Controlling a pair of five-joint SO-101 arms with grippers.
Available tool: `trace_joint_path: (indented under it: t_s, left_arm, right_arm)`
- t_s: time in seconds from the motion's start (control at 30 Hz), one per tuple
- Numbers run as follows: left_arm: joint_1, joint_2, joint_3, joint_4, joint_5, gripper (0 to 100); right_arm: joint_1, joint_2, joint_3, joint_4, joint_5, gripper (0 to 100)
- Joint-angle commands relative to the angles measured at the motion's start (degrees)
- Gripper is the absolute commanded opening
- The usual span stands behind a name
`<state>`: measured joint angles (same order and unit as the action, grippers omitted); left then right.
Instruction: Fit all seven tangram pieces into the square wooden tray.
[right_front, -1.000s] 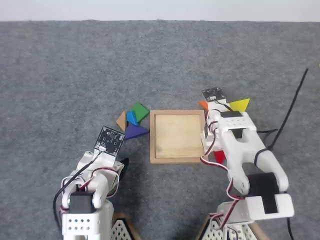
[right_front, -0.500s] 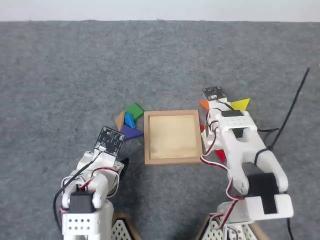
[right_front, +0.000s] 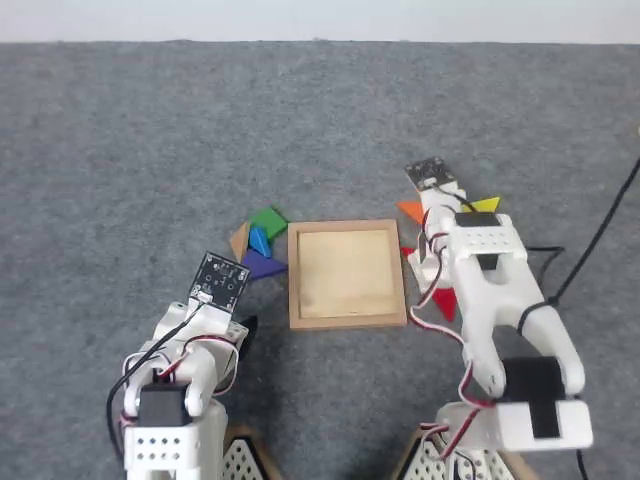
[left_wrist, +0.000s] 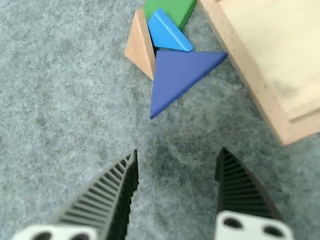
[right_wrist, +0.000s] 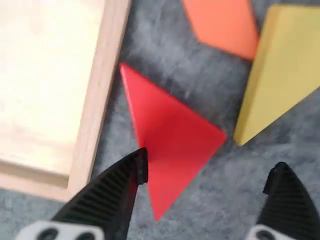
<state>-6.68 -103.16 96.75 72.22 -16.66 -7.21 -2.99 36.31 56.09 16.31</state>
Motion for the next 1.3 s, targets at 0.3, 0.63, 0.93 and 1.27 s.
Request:
trace_joint_path:
  t_s: [0.3,0.63,0.93,1.27]
  left_arm:
    - [0.2,-1.2,-0.3,0.5,0.4,24]
    - [0.2,-1.2,-0.3,0.5,0.4,24]
    - [0.2,-1.2,-0.3,0.5,0.4,24]
    - [0.2,-1.2,-0.3,0.5,0.4,24]
  right_arm:
    - [-5.3,10.2,-8.4,-0.7,1.1,36.8]
    - [-4.7,12.6,-8.1,1.3,2.7,36.5]
    - [-5.2,12.1,-5.9,3.6,5.2,35.5]
    - [-9.1,12.1,-5.9,4.3,7.5,32.9]
